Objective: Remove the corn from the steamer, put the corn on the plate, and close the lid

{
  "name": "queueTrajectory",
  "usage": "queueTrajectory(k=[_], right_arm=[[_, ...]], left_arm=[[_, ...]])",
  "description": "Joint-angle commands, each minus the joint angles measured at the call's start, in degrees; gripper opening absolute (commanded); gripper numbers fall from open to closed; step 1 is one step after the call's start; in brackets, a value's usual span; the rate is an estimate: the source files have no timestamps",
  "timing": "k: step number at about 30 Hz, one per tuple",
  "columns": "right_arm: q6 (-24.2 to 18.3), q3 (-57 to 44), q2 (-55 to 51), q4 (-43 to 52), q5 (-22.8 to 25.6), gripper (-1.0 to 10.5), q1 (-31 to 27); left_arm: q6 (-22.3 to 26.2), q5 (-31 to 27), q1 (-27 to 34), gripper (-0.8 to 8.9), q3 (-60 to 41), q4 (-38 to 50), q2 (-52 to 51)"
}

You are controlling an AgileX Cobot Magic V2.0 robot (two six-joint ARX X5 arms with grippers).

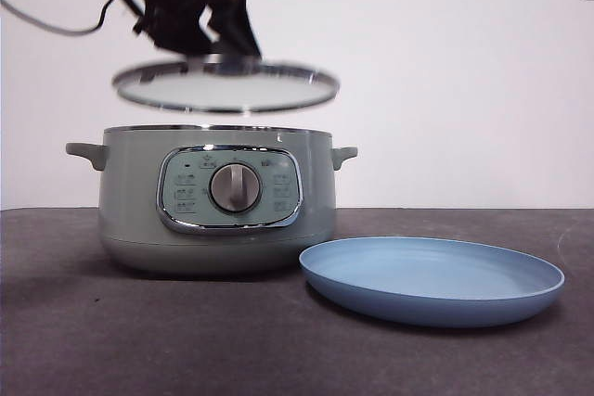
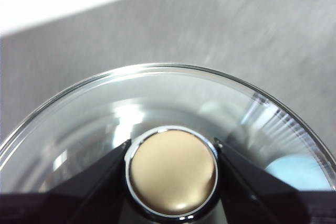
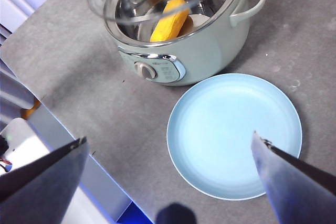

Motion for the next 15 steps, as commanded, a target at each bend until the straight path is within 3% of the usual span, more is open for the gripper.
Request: queueTrajectory(k=[1,15], right_arm=[[0.4,0.1,0.0,0.2,0.1,6.0,0.1],[0.4,0.1,0.0,0.2,0.1,6.0,0.1]], left_arm=[[0.0,0.8,-0.2,-0.08,3.3,-1.0,-1.7],[4.8,1.8,-0.2,-0.08,5.6,-19.8,-20.0]])
